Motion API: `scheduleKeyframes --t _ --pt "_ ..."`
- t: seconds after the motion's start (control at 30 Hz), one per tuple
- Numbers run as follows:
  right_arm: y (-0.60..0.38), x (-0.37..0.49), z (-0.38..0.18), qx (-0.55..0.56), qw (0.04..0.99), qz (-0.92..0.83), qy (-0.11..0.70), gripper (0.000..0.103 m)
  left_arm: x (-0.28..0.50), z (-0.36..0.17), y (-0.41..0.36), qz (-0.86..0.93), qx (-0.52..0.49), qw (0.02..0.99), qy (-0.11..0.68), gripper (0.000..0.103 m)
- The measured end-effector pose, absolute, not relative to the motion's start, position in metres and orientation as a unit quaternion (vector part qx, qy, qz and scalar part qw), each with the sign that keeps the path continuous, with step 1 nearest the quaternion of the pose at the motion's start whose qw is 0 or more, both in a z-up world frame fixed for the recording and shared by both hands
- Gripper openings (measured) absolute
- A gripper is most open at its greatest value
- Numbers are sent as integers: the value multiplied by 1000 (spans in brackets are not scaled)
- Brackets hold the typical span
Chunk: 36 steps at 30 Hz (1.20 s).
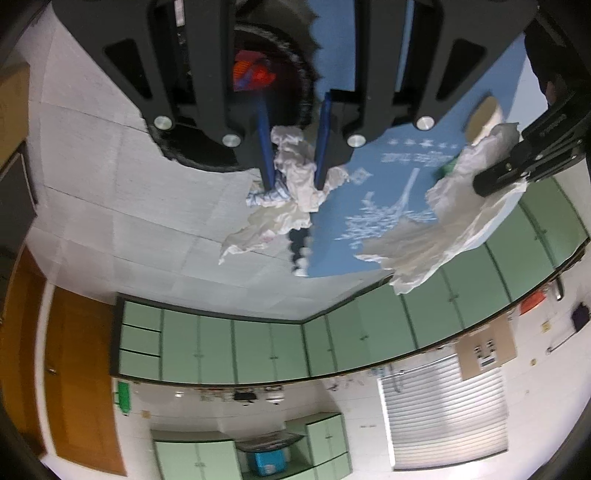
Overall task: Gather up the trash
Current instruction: 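Carry both white tissues toward the black bin, then open both tools over the bin to drop the tissues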
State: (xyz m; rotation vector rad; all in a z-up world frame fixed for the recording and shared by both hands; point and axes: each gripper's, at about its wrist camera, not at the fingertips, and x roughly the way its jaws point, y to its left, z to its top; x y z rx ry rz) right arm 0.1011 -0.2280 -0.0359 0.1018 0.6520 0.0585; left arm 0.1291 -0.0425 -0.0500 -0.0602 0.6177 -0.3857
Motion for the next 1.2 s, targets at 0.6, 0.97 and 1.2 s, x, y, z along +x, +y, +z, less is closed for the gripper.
scheduleKeyframes --t 0.6,0.97,1.2 --pt "-313 114 -110 77 924 -44 371 21 182 -102 -150 -267 -6 896 355 8" --pt "-339 137 -152 101 904 -64 410 24 212 -142 -199 -278 13 875 396 8" --pt "-337 146 -161 104 897 -70 423 45 224 -152 -204 -278 3 862 423 15"
